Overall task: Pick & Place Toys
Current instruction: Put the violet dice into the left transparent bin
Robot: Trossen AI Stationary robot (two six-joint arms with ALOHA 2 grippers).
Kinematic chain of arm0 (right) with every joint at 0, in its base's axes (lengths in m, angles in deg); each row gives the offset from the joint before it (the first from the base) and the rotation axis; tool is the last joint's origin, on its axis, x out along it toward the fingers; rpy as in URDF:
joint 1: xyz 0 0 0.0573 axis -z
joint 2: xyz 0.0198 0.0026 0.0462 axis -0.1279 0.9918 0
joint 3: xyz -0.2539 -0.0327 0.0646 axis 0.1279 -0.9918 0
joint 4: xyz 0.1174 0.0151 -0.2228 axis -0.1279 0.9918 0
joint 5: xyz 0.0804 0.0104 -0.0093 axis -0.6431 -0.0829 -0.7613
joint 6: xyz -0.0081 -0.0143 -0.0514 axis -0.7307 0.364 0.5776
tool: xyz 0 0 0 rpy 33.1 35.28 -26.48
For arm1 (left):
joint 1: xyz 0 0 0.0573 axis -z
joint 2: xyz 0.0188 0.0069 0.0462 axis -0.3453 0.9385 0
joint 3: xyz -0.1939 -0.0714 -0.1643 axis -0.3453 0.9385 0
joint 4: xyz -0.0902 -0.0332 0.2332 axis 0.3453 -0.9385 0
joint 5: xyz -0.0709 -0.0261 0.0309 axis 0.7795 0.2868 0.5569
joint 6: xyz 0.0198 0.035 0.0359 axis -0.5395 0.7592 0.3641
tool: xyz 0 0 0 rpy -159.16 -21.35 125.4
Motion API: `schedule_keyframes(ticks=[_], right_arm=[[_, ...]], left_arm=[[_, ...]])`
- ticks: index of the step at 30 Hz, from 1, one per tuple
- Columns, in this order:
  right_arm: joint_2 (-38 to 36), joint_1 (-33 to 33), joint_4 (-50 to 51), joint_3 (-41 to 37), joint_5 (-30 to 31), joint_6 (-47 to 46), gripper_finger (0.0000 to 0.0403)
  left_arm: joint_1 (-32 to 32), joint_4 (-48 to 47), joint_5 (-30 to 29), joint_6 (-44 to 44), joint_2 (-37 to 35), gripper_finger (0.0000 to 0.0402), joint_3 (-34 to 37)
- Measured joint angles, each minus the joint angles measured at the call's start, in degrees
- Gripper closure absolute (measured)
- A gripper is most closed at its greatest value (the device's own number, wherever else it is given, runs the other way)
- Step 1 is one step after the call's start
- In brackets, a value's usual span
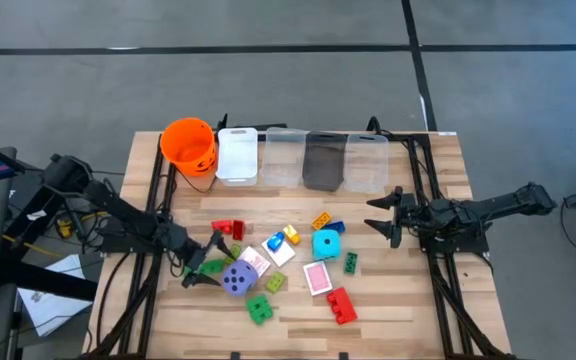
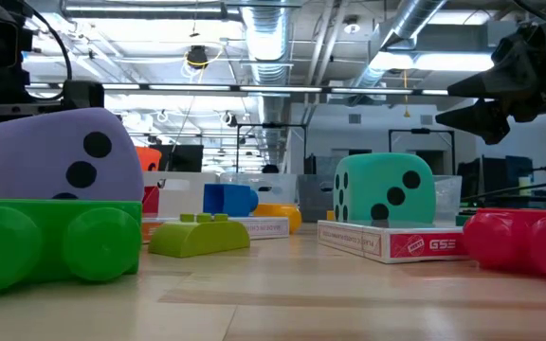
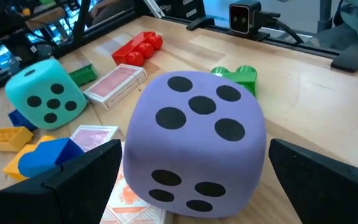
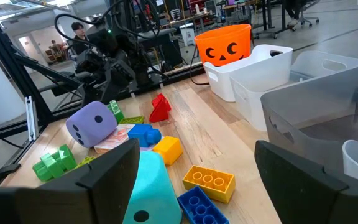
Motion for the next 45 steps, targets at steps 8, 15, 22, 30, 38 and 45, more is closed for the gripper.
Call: schedule_keyframes(ticks=[8,15,22,30,38,45], right_arm=[[-0.02,0.00,-0.02,-0.02,0.02,0.00,0.0092],[-0.02,0.00,-0.02,-0.02,0.02,0.02,0.0092],[-0.02,0.00,-0.02,-0.01,0.01,0.00,0.0092],[-0.02,0.00,-0.01,-0.01,0.02,0.01,0.0092],[-0.02,0.00,-0.02,-0.02,0.02,0.00,0.0092],[-0.02,0.00,-0.02,0.00,0.00,0.00,0.0092]], left_arm=[[0.00,-0.01,-0.64,0.83,1.79,0.0002,-1.36],[0.02,0.01,-0.65,0.85,3.89,0.0002,-2.32],[0.02,0.12,-0.69,0.85,6.14,0.0002,-3.74],[0.02,0.06,-0.72,0.85,6.18,0.0002,-3.85],[0.02,0.05,-0.72,0.83,6.18,0.0021,-3.85],[0.02,0.05,-0.72,0.83,6.16,0.0049,-3.85]])
